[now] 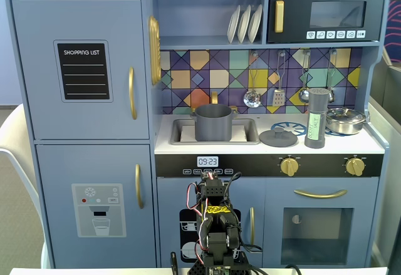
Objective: Put salt in the gray recipient
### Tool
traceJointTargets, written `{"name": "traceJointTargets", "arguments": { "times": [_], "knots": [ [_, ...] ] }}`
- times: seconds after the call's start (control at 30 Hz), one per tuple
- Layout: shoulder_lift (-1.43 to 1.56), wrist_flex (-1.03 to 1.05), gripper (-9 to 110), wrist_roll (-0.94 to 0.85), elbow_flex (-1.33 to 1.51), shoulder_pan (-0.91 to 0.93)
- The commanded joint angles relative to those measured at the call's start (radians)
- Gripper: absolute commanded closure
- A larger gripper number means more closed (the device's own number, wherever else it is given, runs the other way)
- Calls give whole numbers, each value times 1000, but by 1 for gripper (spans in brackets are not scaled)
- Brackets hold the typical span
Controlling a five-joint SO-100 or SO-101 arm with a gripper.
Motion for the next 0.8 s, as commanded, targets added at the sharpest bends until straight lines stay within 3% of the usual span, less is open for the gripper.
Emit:
{"name": "traceJointTargets", "arguments": {
  "times": [0.0, 0.5, 0.77],
  "knots": [
    [3, 5, 101, 8, -8, -44],
    [3, 9, 101, 5, -31, 6],
    [-112, -123, 101, -71, -407, 436]
  ]
}}
